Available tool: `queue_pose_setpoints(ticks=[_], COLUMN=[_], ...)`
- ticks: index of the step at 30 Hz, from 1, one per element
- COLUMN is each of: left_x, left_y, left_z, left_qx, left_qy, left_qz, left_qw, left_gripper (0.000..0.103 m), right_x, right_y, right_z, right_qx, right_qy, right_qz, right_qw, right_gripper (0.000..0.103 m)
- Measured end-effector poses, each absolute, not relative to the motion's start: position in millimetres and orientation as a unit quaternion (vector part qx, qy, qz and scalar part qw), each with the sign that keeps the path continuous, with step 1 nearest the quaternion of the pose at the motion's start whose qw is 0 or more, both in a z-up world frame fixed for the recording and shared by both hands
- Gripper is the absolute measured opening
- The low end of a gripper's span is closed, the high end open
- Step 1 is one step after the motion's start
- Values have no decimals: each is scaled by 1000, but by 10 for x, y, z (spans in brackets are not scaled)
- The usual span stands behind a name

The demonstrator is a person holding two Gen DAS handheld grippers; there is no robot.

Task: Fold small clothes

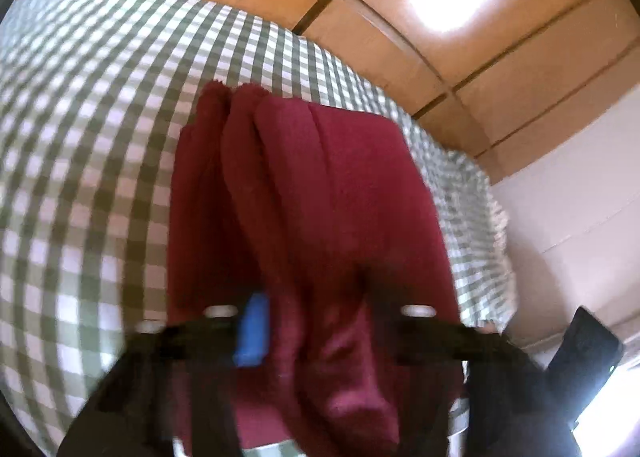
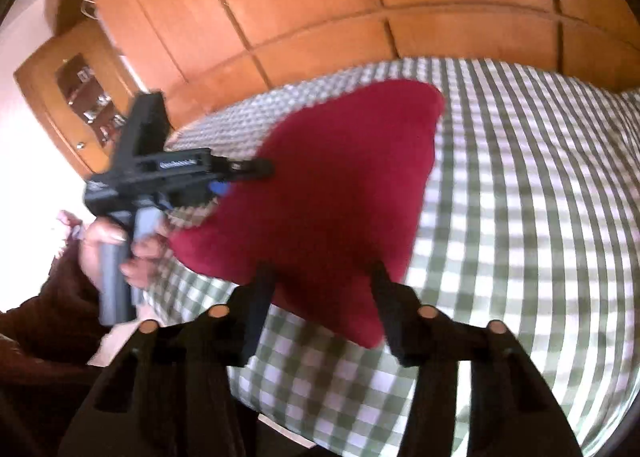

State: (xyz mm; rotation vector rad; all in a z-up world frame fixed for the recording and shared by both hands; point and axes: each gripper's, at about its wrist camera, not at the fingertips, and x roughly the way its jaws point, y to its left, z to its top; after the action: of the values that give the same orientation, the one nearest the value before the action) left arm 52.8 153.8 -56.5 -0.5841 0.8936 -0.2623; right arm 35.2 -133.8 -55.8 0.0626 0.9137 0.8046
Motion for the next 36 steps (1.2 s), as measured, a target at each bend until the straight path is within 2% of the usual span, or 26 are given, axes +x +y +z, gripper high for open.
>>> queue_pose_setpoints(ticks=[2, 6, 8, 13, 14, 17, 20, 26, 29, 31, 36], left_x=[514, 525, 505, 118, 24, -120, -105, 56, 87, 67, -6], left_y=[1552, 1690, 1816, 1943, 1895, 1683, 1403, 1189, 1248, 1320, 1400], left_z=[-478, -376, -423, -287, -215, -88, -33, -254, -432, -540, -701], left_qx=[-259, -228, -214, -216, -207, -186, -155, -85, -64, -73, -88], left_qy=[416, 414, 430, 384, 363, 325, 305, 337, 358, 367, 367], left_qz=[-128, -98, -39, -18, -25, -55, -73, -10, 42, 53, 61], left_qw=[862, 876, 876, 898, 908, 926, 937, 938, 931, 926, 924], left_gripper=[19, 19, 28, 28, 28, 28, 29, 28, 28, 39, 42], right_x=[288, 139, 104, 149, 163, 133, 182, 732, 997, 1173, 1709], right_y=[-1228, -758, -502, -404, -436, -558, -840, -1265, -1092, -883, -449], right_z=[-605, -641, -750, -907, -895, -803, -581, -441, -385, -330, -494], right_qx=[27, 3, -19, -28, -28, -10, 31, 103, 108, 102, 46], right_qy=[430, 430, 437, 449, 450, 455, 433, 425, 415, 406, 419], right_qz=[393, 434, 438, 431, 435, 473, 478, 375, 348, 344, 308], right_qw=[812, 792, 785, 782, 779, 755, 764, 817, 834, 840, 853], right_gripper=[44, 44, 44, 43, 45, 62, 63, 60, 60, 60, 69])
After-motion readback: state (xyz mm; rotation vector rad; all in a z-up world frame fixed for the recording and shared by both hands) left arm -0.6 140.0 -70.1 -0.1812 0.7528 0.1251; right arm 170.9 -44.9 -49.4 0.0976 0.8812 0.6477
